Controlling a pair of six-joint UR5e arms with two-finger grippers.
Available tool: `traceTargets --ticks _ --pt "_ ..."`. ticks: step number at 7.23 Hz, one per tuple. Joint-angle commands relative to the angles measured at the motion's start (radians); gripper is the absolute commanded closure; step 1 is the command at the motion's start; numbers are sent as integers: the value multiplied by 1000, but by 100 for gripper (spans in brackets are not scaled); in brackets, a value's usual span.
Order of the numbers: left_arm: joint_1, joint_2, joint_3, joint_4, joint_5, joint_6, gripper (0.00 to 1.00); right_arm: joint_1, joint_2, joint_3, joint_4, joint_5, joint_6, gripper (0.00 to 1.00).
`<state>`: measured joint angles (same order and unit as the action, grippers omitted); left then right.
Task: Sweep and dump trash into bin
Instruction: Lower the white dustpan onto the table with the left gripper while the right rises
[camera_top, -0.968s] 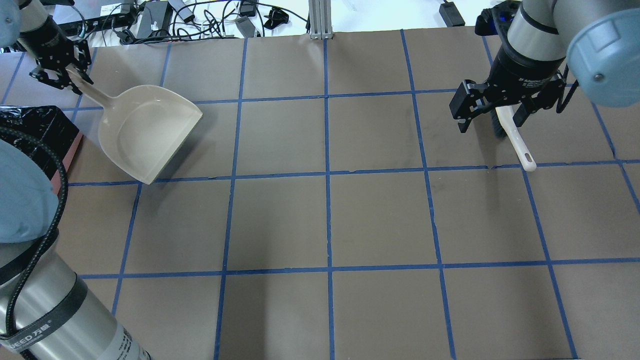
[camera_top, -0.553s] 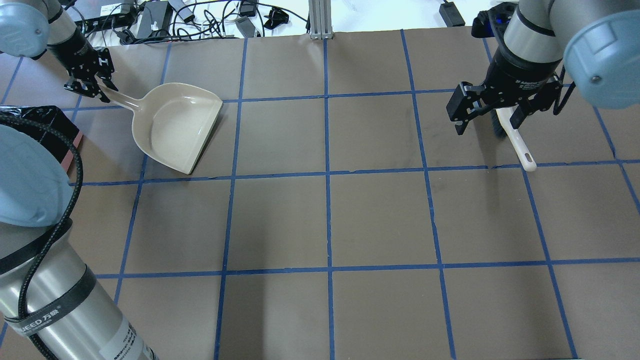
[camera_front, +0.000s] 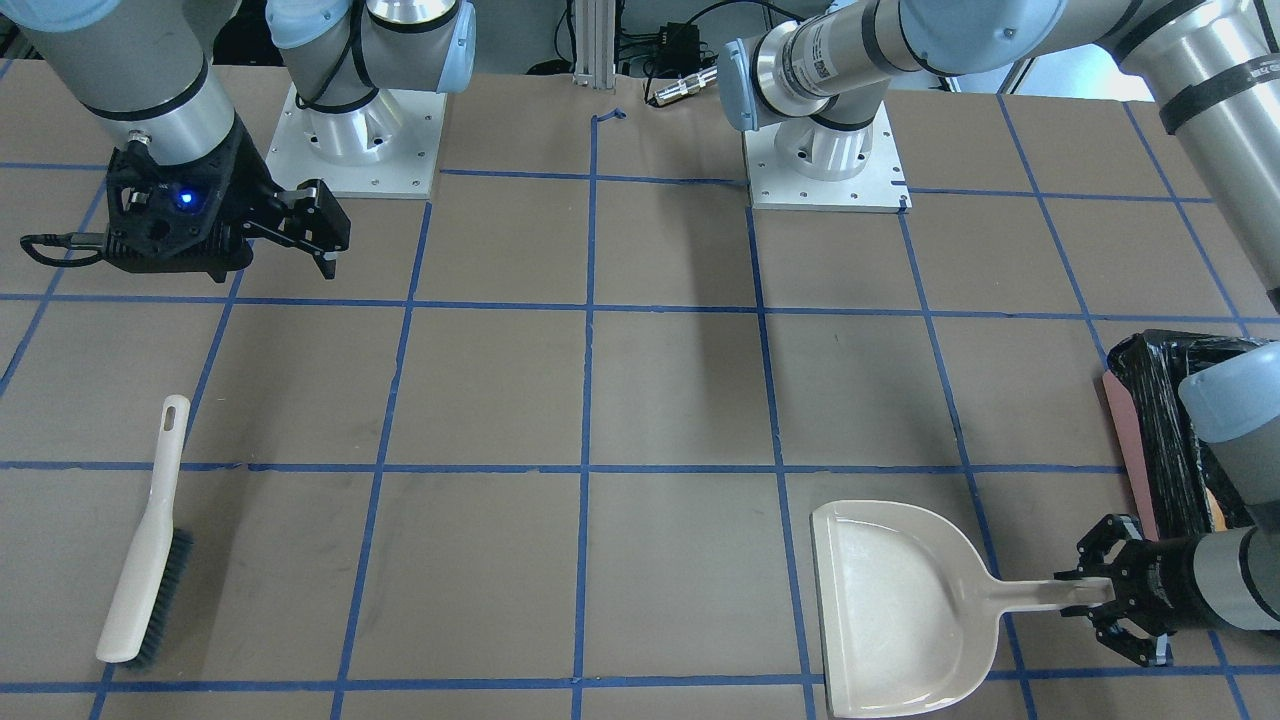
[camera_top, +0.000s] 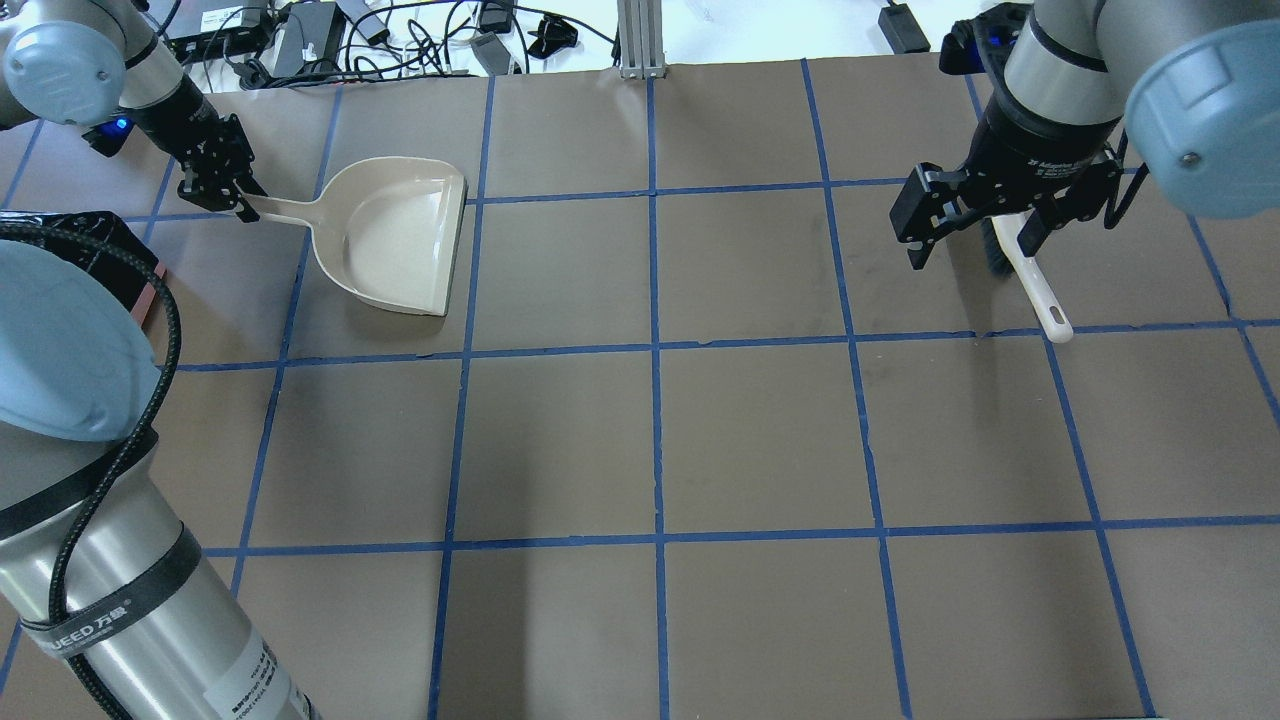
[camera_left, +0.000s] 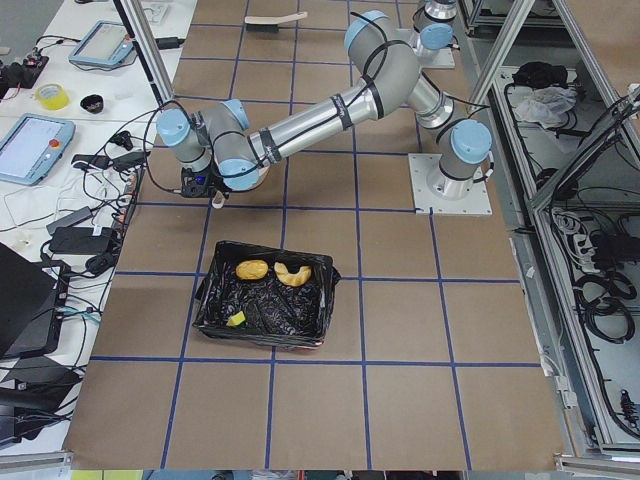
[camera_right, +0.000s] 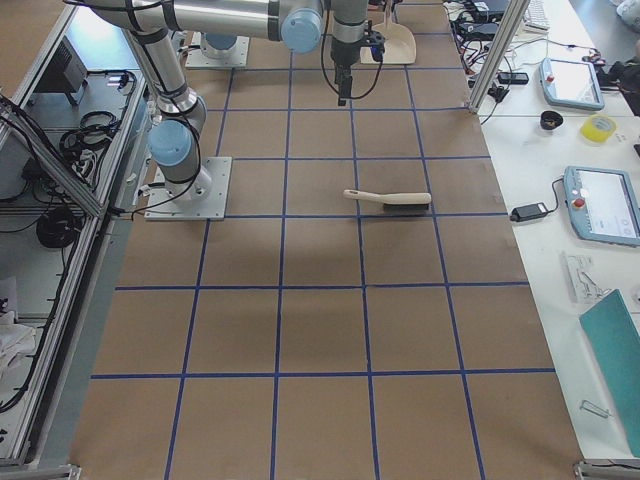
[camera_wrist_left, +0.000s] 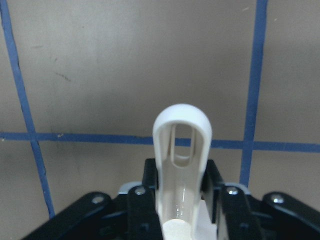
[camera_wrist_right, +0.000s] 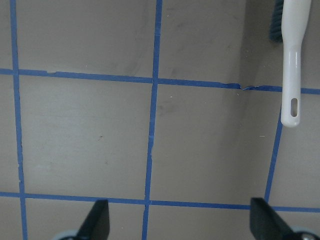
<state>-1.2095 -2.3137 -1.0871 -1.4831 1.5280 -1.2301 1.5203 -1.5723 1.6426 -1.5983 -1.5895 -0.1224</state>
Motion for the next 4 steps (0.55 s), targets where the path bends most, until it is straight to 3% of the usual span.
traceTargets --ticks 1,4 --pt "-31 28 -57 -6 -5 -52 100 4 -3 0 0 34 16 0" --pt "-44 111 -195 47 3 -35 100 27 -8 0 34 49 104 0"
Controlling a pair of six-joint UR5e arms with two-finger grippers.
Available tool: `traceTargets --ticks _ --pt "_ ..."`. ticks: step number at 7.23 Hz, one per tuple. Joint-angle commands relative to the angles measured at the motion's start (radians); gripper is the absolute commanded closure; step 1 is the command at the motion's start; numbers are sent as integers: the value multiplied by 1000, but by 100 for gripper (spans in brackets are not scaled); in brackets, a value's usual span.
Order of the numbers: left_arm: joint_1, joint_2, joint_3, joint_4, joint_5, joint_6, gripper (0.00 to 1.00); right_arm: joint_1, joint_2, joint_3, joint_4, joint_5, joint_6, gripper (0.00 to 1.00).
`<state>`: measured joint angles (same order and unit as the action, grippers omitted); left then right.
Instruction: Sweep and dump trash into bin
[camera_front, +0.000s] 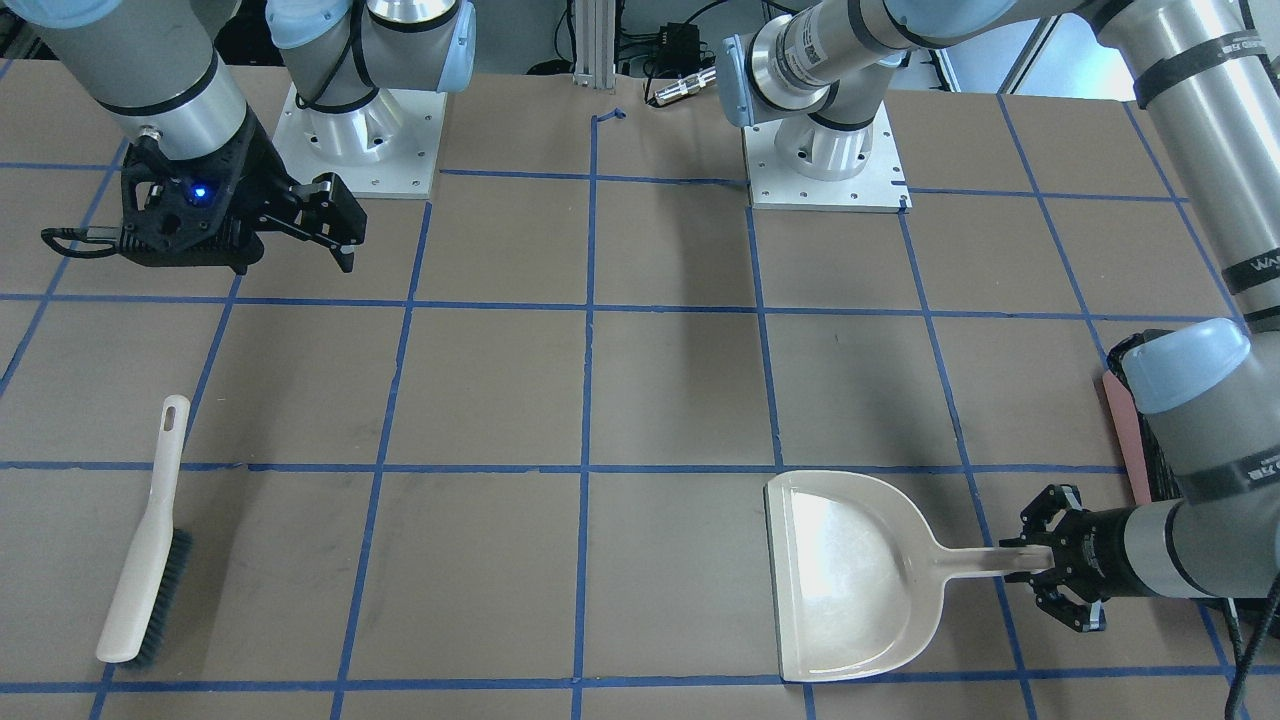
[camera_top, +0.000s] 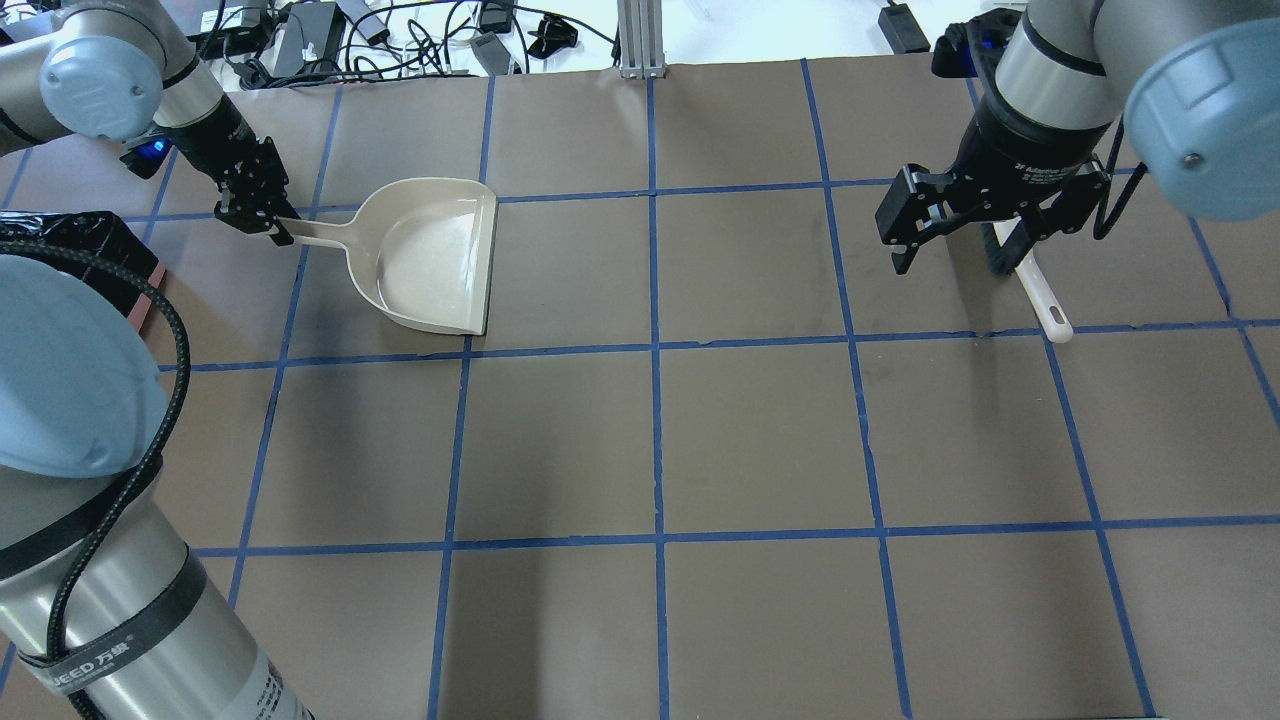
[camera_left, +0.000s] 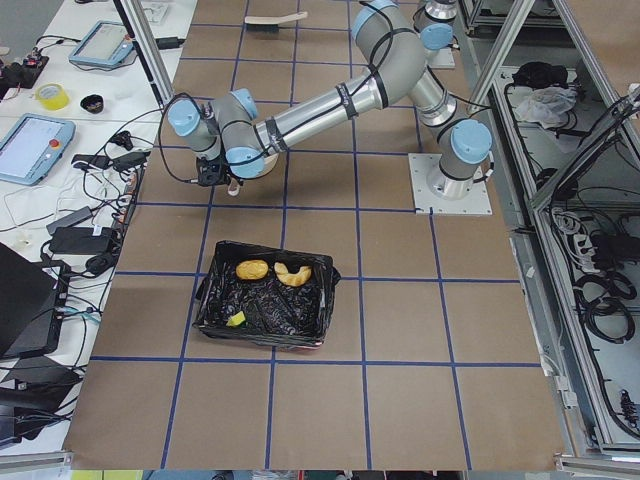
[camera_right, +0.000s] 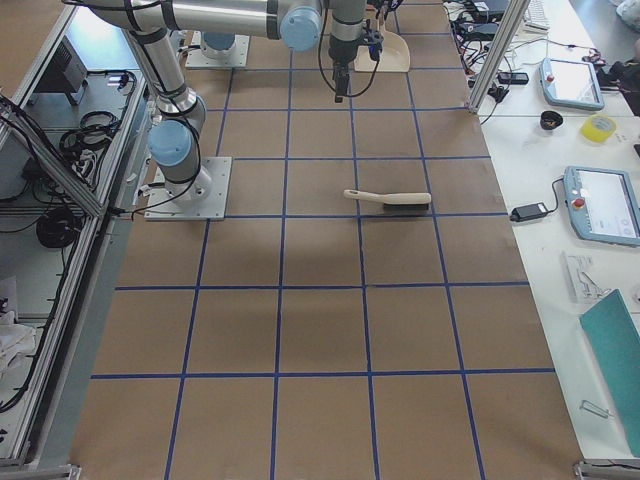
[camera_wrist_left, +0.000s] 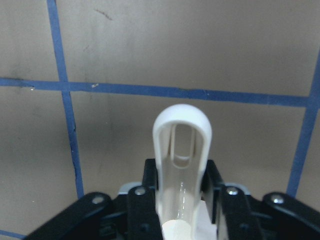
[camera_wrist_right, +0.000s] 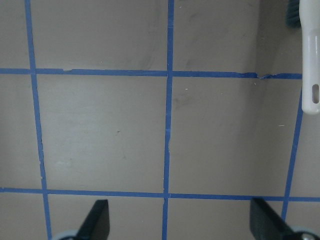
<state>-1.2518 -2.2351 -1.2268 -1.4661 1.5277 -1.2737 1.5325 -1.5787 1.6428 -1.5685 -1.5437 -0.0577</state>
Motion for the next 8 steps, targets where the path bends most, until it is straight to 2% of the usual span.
traceTargets --ticks 1,6,8 --pt "6 38 -81 59 2 11 100 26 -1 -1 2 -1 74 0" --pt "23 80 -167 141 6 8 100 31 0 -11 -4 -10 171 0" --pt "23 81 -166 153 8 16 100 34 -1 -14 -7 -3 177 0"
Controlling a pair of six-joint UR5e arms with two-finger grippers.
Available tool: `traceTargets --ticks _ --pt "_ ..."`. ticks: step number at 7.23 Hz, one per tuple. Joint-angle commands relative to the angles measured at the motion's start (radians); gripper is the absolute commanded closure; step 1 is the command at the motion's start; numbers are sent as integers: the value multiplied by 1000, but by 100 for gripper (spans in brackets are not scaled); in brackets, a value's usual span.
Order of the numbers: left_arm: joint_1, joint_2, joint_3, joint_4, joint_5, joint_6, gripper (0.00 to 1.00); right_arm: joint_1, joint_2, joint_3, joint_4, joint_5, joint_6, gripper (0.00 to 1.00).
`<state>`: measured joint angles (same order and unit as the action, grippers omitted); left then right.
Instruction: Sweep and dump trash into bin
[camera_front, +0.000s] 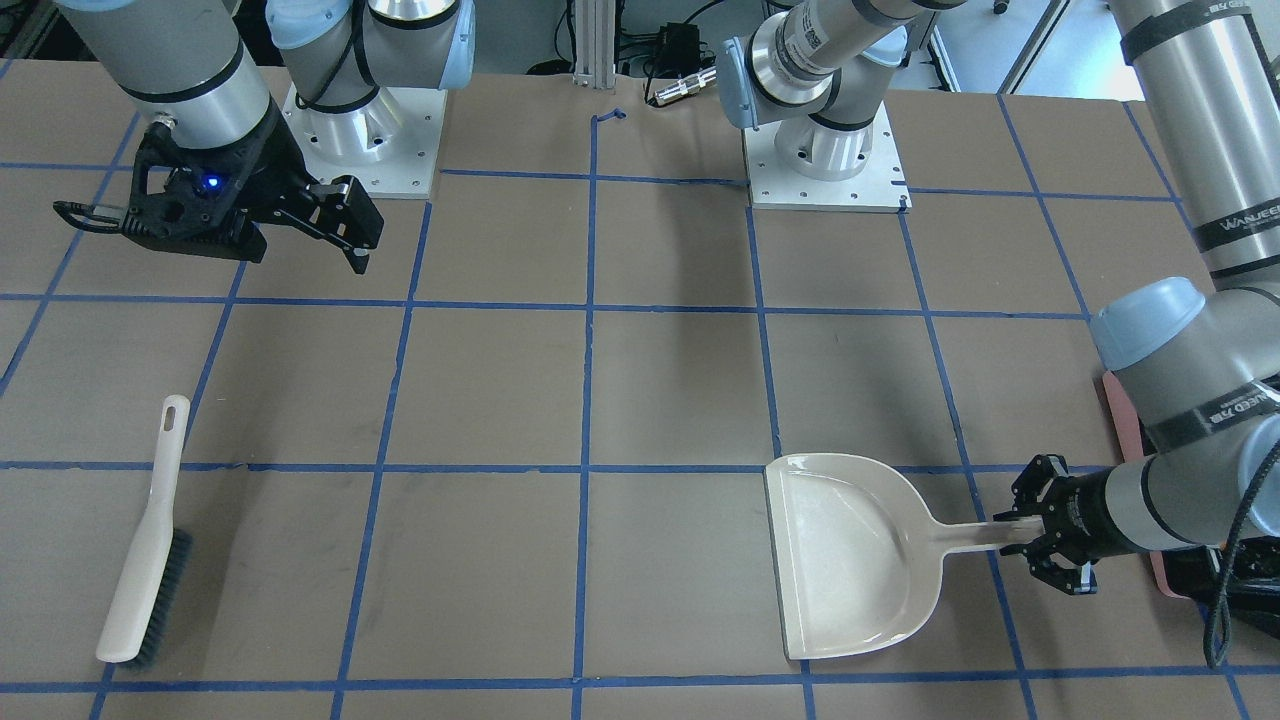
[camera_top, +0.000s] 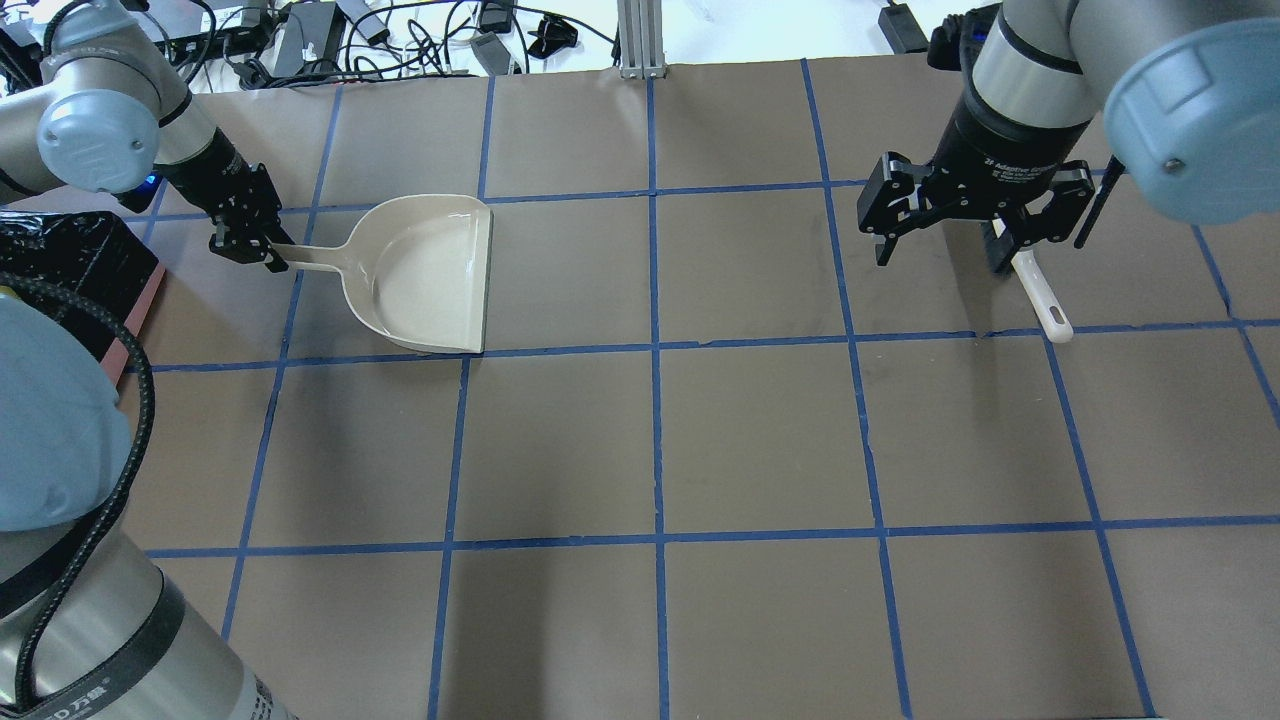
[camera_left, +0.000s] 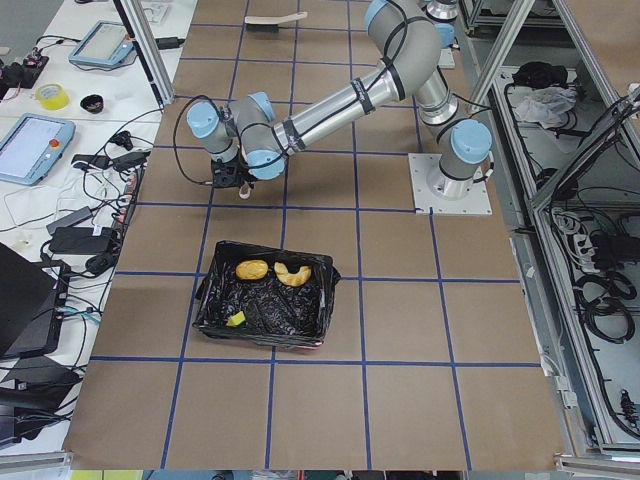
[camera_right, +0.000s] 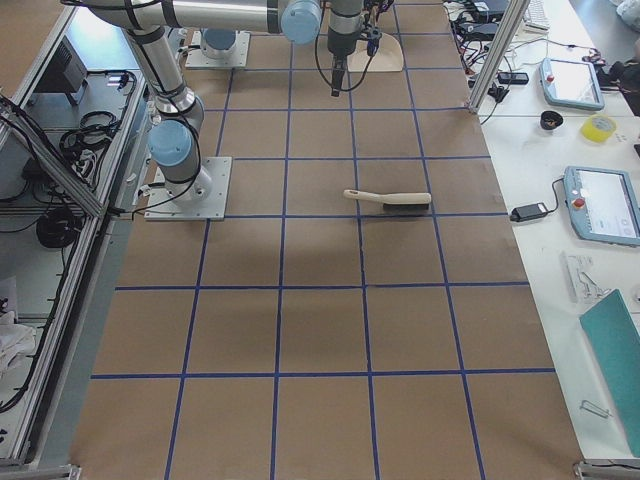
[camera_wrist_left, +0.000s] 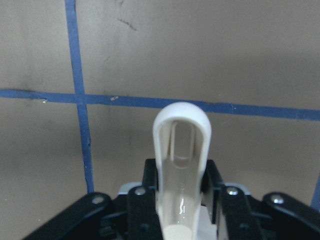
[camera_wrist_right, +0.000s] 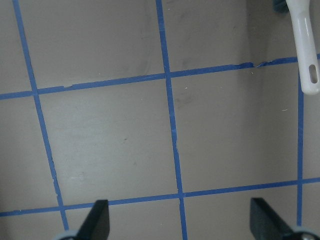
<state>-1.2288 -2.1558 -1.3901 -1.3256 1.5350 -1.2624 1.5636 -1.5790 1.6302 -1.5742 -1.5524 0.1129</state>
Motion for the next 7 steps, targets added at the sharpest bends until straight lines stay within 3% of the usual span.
traceTargets --ticks 1,6,7 --pt "0 -2 3 22 1 11 100 18 -6 -1 -3 3 7 0" --pt "0 -10 0 29 1 54 100 41 4 -1 -4 -8 -4 0" --pt "0 -3 2 28 2 49 86 41 4 -1 -4 -8 -4 0"
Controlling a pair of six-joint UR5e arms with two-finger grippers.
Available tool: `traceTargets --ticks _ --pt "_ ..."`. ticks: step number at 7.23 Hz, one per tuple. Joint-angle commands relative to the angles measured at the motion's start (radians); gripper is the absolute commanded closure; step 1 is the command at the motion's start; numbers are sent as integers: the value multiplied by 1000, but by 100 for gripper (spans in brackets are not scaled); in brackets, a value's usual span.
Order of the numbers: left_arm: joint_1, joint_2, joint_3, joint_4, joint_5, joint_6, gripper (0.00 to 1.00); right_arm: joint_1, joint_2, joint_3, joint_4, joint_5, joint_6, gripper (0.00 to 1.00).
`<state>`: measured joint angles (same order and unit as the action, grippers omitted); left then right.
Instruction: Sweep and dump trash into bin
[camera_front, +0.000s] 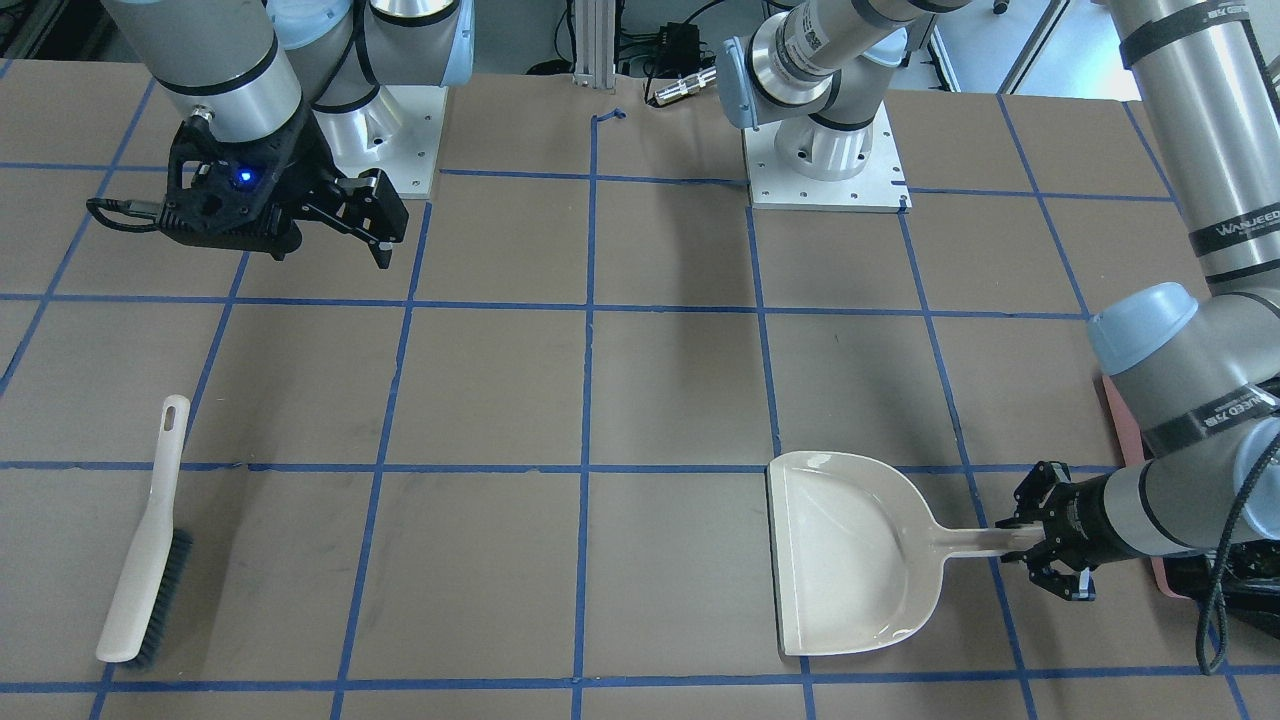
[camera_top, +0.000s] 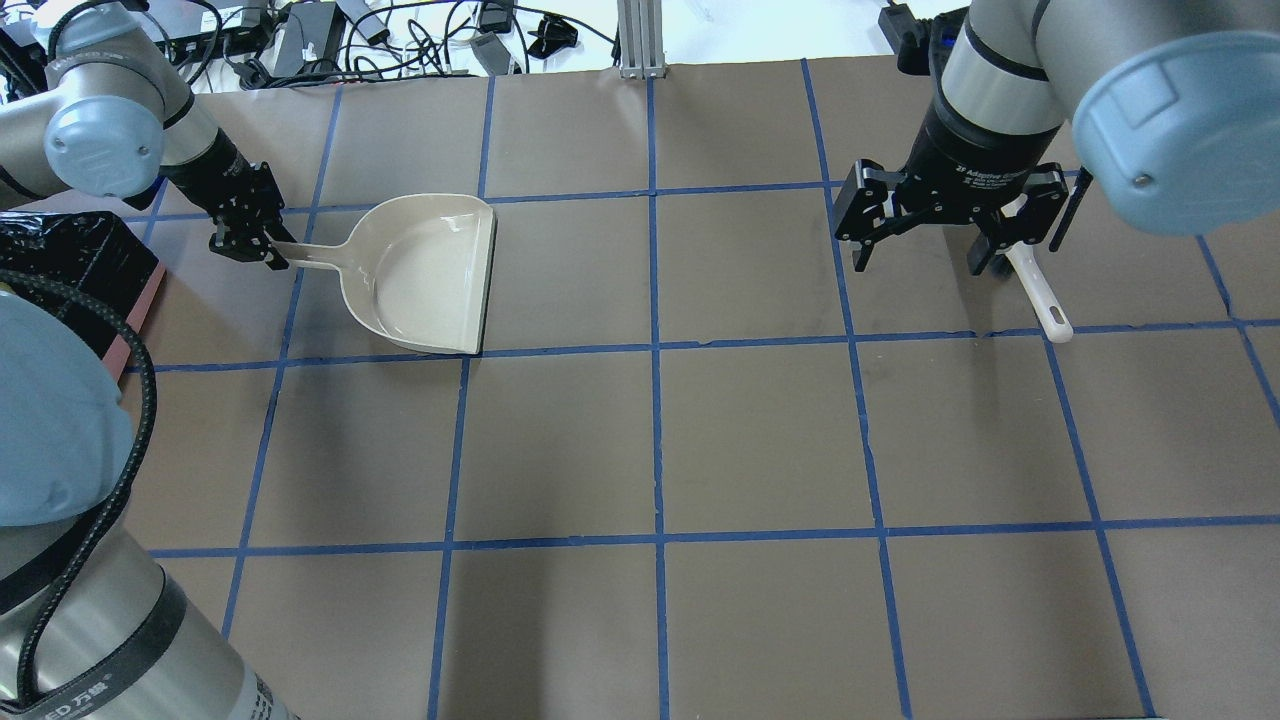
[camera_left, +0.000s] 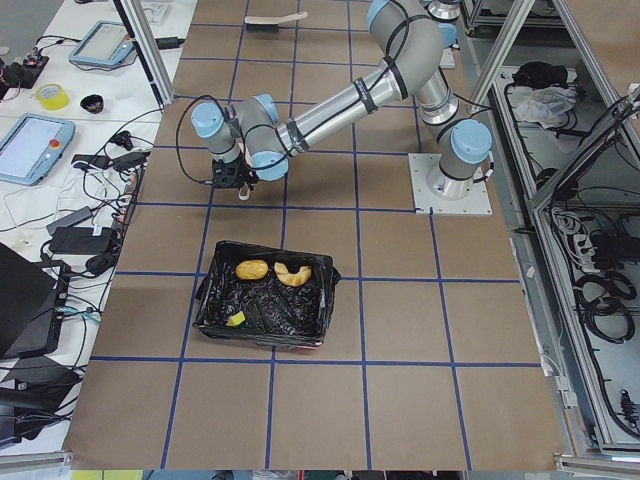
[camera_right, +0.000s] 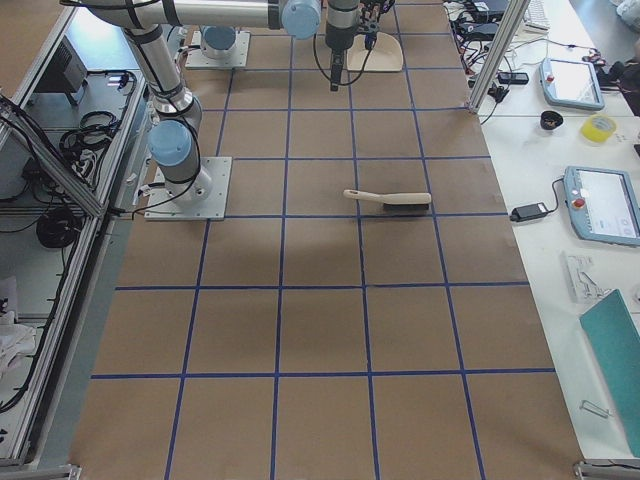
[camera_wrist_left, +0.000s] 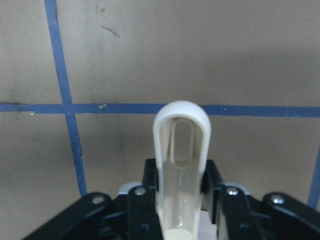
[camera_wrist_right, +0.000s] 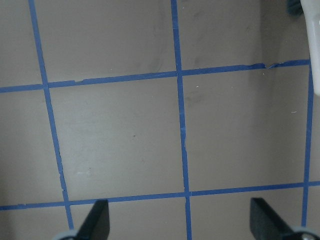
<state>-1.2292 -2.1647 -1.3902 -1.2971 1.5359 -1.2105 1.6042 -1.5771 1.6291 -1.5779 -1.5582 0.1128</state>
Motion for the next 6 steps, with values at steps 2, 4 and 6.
traceTargets --ticks 2,4,6 --pt "-1 9 5 2 6 -6 54 -1 3 0 -2 -2 -7 0" --pt "-6 2 2 2 6 -1 38 -1 3 0 -1 -2 -7 0" --pt "-15 11 5 2 4 2 33 -1 3 0 -1 -2 -7 0"
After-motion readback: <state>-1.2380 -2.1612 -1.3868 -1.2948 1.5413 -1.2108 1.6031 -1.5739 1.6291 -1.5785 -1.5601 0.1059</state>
